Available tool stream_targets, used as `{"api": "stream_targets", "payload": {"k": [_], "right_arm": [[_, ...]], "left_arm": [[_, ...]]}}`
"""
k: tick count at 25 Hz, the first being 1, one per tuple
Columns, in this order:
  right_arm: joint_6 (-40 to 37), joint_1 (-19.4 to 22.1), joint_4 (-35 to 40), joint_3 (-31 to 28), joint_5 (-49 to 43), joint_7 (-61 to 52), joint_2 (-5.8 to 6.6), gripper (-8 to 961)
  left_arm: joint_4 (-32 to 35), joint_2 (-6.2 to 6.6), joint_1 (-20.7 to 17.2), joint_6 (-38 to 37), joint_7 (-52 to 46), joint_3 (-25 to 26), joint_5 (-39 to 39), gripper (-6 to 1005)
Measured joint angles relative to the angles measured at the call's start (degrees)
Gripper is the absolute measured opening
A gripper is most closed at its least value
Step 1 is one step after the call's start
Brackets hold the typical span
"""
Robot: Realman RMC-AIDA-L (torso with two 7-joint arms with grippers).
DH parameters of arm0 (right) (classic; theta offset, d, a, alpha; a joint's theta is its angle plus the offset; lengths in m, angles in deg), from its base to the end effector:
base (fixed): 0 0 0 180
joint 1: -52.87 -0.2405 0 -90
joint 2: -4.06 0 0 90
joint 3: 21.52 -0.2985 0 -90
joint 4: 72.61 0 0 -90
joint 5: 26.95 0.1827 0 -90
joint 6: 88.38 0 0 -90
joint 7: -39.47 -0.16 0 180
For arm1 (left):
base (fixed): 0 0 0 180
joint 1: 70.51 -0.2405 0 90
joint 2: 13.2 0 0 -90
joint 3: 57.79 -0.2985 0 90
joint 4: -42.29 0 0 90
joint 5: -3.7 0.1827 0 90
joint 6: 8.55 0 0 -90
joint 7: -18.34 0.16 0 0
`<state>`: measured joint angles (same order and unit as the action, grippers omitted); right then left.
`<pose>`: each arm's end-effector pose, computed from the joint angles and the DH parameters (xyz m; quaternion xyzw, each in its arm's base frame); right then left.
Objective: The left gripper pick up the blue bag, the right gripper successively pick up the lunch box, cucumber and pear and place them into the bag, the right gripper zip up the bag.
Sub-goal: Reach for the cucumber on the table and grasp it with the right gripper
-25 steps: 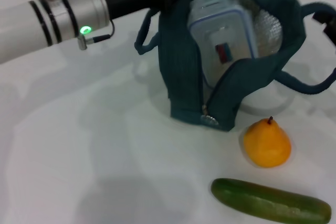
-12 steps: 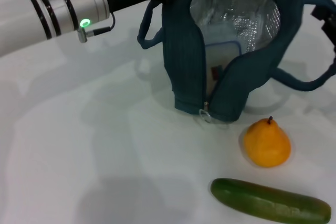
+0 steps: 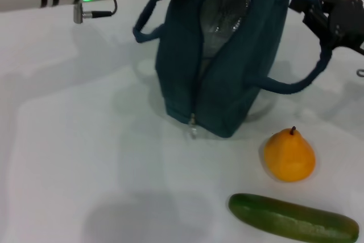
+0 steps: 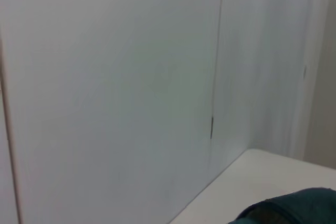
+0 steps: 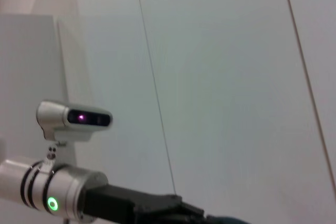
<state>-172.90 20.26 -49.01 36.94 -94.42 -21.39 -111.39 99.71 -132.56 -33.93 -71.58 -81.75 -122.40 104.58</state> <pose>0.2231 0.3709 -0.0046 -0.8544 0.1347 0.4446 0.2326 -0.1613 0.4201 -0.0197 -0.9266 -0.1617 -0.2425 0.2377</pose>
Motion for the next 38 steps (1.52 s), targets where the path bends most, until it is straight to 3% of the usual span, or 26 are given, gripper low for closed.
{"api": "stream_targets", "payload": {"k": [8,13,17,24,29,38], "right_arm": [[-1.57,0.26,0.25,-0.92,3.31,-5.17,1.17,55],[9.53,-0.1,0.13,-0.72,2.41,-9.55,2.31,55],[11.88,-0.73,-0.12,-0.56,1.33,-9.93,2.32,55],[7.15,-1.01,1.66,0.22,1.0,-14.83,2.55,54],[5.06,-1.56,2.83,0.69,0.94,-18.94,2.78,54],[9.38,-2.45,2.59,2.72,-4.28,-21.22,1.68,53]], "left_arm": [[9.0,0.09,-2.18,-1.19,-9.79,-0.45,5.49,79],[10.93,0.06,-2.26,-2.24,-15.54,-0.5,11.66,79],[10.89,0.07,-2.12,-4.81,-16.66,-0.45,13.73,79],[15.94,0.16,-2.8,-14.56,-17.55,4.57,13.38,79],[17.58,0.16,-4.13,-16.44,-18.41,6.66,11.12,79],[17.24,0.17,-3.4,-17.03,-19.07,3.75,12.0,79]]}}
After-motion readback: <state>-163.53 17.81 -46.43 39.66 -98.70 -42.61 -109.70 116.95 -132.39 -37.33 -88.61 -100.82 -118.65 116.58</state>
